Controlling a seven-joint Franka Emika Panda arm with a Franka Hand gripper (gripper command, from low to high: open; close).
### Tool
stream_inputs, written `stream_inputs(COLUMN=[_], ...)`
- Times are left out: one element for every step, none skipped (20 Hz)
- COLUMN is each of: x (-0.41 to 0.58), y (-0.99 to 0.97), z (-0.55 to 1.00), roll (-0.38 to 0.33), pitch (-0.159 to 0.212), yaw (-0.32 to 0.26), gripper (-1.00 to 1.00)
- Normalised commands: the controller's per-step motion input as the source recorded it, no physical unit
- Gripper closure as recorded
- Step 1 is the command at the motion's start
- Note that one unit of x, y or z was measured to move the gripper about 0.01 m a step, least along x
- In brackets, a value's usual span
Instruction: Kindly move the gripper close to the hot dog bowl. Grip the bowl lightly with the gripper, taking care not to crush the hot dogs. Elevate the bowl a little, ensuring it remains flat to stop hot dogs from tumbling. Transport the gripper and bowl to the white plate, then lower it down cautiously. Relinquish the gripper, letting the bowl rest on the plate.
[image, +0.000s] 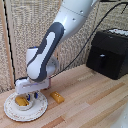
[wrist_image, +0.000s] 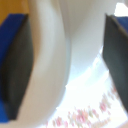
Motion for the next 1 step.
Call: stream_inputs(x=[0.189], y=[0.00], z=[0.61], roll=[0.065], pitch=[0.124], yaw=[0.101], gripper=[-1.00])
